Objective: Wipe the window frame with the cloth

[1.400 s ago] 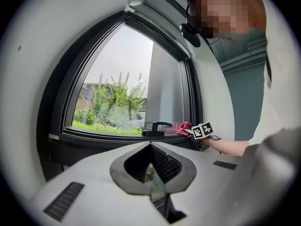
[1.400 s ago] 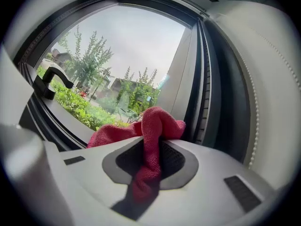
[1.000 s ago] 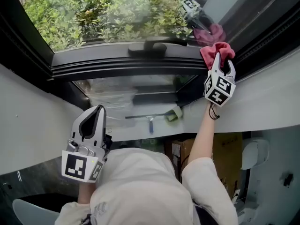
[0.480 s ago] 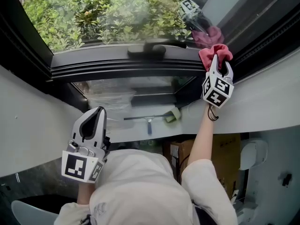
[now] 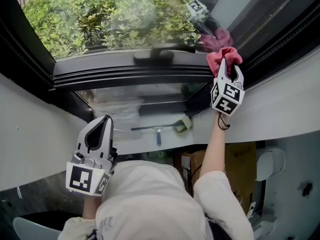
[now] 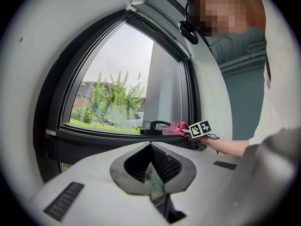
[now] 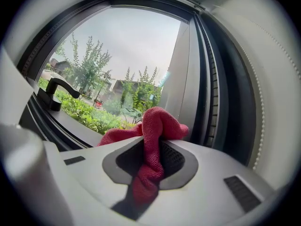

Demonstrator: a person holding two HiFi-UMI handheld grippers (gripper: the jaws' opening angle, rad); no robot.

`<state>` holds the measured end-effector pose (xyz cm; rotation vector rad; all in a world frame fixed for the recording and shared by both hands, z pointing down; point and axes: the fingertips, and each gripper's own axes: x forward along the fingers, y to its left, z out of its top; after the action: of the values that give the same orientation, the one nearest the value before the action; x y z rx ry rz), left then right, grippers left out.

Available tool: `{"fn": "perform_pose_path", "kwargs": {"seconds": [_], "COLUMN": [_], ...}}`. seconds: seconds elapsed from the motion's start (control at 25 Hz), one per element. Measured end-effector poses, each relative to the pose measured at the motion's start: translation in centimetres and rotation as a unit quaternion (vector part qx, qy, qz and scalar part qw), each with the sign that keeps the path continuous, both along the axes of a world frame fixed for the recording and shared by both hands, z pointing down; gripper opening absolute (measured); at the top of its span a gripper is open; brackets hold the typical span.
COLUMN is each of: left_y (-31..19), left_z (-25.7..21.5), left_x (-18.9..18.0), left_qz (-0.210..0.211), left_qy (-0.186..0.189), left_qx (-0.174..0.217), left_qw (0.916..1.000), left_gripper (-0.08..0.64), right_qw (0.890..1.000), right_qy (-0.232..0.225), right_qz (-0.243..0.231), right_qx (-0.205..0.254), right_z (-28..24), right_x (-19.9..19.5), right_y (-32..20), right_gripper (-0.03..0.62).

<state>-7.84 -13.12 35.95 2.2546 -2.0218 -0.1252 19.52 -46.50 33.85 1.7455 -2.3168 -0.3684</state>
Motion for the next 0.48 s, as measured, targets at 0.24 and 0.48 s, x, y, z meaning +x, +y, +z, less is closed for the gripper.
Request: {"fn": "perform_pose_path", "kwargs": {"seconds": [0.24,0.48], "left_y": [0.2,0.7], "left_z": [-0.2,-0.3], "left_x": [0.0,-0.1], "left_qz": [0.001,0.002], "left_qy": [-0.002,-0.006], "left_qx": [0.002,0.002], "left_qw": [1.0,1.0], "left_gripper": [0.008,0.008], "right_qw": [1.0,1.0], "right_qy": [0.011,0.017], "right_qz": [-0.013,-0.02], "right_qx": [-0.002,0.0], "right_z": [-0.1,-0.1], "right_x": [-1.5,-2.7], "right_y": [0.8,1.4], "right_gripper": [0.084,0.084]}}
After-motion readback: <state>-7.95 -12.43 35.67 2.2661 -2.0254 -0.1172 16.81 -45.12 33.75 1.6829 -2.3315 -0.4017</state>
